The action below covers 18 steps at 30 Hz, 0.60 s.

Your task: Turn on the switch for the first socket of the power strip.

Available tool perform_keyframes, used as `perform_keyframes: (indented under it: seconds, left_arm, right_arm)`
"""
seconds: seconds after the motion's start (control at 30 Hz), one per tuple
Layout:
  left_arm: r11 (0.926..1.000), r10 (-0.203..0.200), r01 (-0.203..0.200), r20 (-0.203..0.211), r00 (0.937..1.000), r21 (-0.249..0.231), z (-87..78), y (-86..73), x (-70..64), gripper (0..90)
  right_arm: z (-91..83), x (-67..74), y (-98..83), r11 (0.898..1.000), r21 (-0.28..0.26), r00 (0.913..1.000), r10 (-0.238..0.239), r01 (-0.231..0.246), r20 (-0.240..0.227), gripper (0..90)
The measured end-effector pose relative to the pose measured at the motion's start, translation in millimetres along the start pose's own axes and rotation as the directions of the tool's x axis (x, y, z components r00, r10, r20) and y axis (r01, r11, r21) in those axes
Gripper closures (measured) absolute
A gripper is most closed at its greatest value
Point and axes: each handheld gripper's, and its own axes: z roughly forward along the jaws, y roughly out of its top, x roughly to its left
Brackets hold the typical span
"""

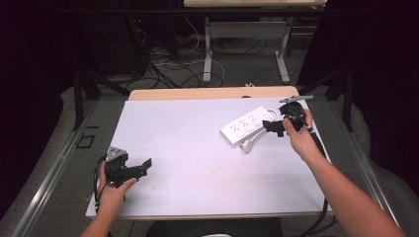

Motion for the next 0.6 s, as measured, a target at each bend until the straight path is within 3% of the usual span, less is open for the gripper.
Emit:
perform_keyframes:
  seconds: [0.33, 0.6]
  left_arm:
    - [1.0000, -0.002, 0.002, 0.003, 1.0000, -0.001, -0.3, 0.0, -0.5, 2.1]
    - [1.0000, -0.003, 0.003, 0.003, 1.0000, -0.001, -0.4, -0.2, -0.2, 2.2]
  right_arm:
    - [-14.1, 12.8, -16.8, 0.999, -0.032, 0.9989, -0.032, 0.031, -0.034, 0.0]
    - [-19.2, 19.3, -38.4, 0.998, -0.059, 0.9972, -0.020, 0.016, -0.071, 0.0]
